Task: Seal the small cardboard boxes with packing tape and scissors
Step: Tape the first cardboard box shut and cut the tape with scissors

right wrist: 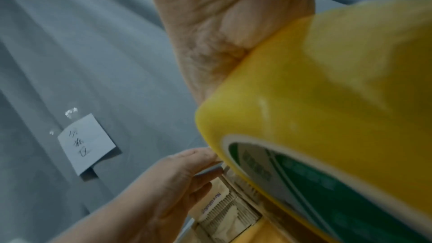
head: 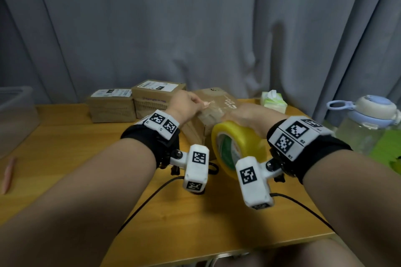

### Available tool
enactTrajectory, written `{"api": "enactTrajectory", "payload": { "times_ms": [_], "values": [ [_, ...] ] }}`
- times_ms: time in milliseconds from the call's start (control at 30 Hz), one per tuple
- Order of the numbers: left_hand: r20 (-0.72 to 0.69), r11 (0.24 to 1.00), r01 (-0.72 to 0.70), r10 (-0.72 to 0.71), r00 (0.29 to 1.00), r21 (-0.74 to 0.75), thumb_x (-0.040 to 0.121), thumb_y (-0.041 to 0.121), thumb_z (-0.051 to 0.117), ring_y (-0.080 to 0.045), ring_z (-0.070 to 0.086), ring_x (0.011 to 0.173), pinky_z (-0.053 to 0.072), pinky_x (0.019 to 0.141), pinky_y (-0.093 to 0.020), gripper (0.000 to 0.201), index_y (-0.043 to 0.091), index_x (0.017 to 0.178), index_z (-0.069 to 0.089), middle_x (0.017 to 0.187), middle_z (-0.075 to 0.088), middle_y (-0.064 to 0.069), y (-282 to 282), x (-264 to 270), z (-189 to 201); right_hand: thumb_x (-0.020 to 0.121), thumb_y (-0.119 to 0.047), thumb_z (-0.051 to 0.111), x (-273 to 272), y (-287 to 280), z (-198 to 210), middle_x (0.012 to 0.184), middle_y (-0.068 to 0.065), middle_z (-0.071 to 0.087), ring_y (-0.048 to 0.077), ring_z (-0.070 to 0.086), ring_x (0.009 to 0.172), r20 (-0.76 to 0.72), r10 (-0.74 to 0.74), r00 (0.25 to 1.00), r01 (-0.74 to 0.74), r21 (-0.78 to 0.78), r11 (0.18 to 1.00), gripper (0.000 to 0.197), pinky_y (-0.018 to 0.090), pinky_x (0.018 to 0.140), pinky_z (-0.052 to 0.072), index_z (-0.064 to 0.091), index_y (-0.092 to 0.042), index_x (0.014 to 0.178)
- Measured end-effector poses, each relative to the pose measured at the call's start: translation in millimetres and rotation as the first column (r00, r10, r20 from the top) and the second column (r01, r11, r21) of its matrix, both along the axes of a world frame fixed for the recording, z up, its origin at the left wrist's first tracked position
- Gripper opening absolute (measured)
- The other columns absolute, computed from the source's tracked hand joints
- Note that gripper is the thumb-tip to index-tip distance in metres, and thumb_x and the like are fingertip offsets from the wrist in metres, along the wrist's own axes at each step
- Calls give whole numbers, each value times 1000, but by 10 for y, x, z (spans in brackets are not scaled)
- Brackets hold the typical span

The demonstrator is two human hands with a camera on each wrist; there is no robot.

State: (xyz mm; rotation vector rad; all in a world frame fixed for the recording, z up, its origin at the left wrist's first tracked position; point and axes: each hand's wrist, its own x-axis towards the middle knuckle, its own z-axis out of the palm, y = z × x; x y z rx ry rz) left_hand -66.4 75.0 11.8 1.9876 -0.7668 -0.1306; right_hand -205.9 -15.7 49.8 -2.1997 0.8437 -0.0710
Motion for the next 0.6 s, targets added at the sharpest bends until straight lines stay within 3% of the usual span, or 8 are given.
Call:
{"api": "enactTrajectory", "payload": {
  "times_ms": [100,167,233,300,433,600],
  "values": [
    [27,1000,5,-5,1000,-5,86,23,69,-17,61,82,49,80,-26,22,1,91,70,88,68,-8,-37,42,-34,102,-24,42,8,-11,17,153,12,32,23,30,140,-61,18,998,-14,68,998,48,25,108,24,33,-3,145],
    [83,1000,12,-14,996,23,87,23,67,-18,61,81,48,80,-26,19,4,88,68,86,67,-8,-30,90,-39,97,-30,52,32,-27,24,149,13,39,28,38,135,-77,40,996,-39,18,999,55,32,111,30,37,-5,144],
    [132,998,8,-16,991,62,89,24,65,-17,59,81,46,77,-25,18,6,86,66,86,66,-7,-12,146,-20,90,-35,62,77,-38,40,140,11,50,30,49,124,-41,21,999,-21,5,1000,57,39,106,40,46,-8,138],
    [170,992,0,-21,985,124,89,24,64,-16,58,82,43,75,-24,19,5,88,66,88,65,-6,-2,203,-3,91,-29,61,112,-28,57,135,10,53,26,53,116,-23,7,1000,-6,32,999,49,33,96,43,50,-8,134],
    [222,982,-2,-40,974,186,89,24,65,-15,58,83,41,73,-25,18,7,83,65,89,65,-3,-17,263,-27,93,-21,59,137,4,45,120,11,57,27,55,105,-77,9,997,-9,-3,1000,35,34,86,45,54,-4,123],
    [247,986,-20,-22,969,167,88,24,65,-15,55,79,41,71,-26,18,7,84,66,84,62,-3,-35,278,-103,92,-19,60,150,41,23,112,12,60,29,59,102,-66,0,998,1,10,1000,23,36,87,48,57,-8,111]
  ]
}}
